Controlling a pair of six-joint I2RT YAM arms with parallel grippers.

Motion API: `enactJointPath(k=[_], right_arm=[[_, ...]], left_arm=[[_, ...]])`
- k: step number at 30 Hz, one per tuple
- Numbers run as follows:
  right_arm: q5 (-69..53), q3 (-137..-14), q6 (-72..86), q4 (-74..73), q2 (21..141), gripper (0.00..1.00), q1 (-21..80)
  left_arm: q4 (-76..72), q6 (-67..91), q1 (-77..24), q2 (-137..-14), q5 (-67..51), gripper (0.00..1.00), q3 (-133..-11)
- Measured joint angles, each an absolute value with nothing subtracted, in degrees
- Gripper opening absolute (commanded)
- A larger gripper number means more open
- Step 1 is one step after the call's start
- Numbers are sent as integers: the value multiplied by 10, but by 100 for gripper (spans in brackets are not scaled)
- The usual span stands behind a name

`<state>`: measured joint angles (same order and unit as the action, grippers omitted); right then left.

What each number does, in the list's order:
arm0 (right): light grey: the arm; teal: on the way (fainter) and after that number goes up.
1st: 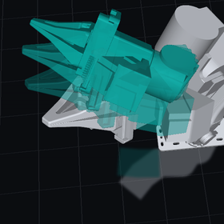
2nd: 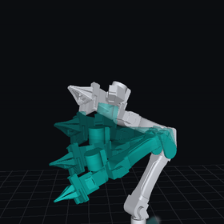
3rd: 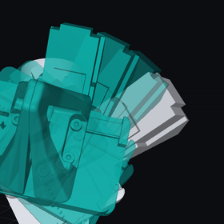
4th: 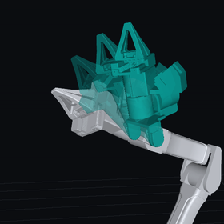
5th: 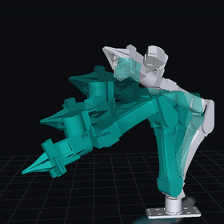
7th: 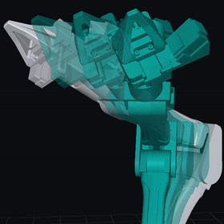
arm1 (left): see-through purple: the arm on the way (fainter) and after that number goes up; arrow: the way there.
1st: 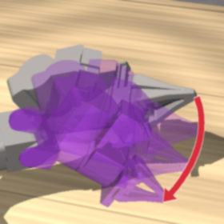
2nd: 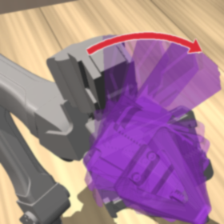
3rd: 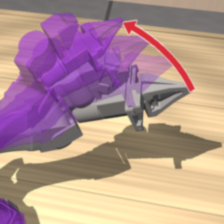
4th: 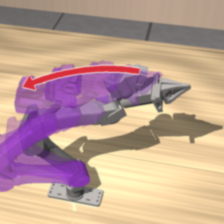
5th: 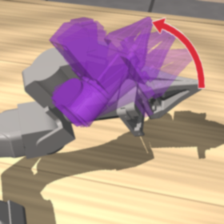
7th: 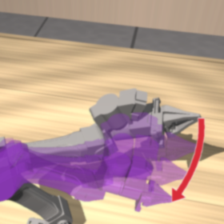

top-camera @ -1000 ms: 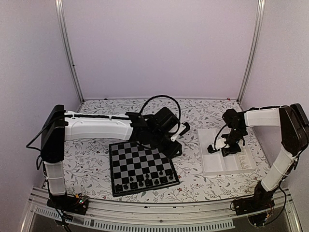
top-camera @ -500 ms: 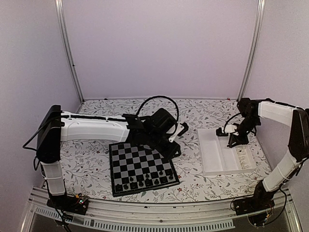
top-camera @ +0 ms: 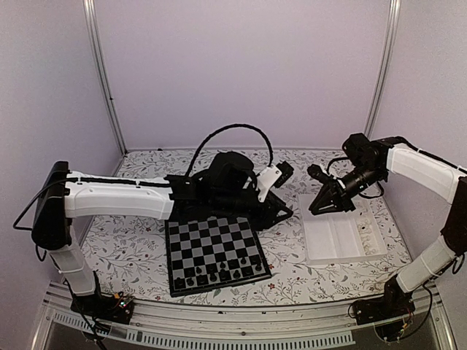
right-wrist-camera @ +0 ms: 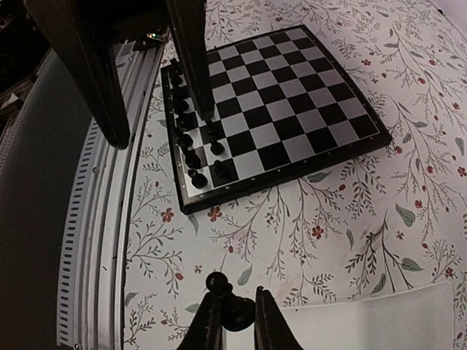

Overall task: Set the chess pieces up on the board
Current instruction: Place the chess piece on the chessboard.

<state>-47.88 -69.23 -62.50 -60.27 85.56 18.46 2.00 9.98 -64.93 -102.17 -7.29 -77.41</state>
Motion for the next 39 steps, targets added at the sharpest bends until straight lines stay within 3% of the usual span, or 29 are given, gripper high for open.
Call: enactJointPath(k=[12, 39], right_arm=[[-561, -699, -590, -608, 860, 14, 239], [-577, -702, -574, -609, 860, 14, 263]], left_arm=[[-19, 3, -667, -1019, -75, 34, -769], [-18, -24, -669, -1040, -105, 24, -790]])
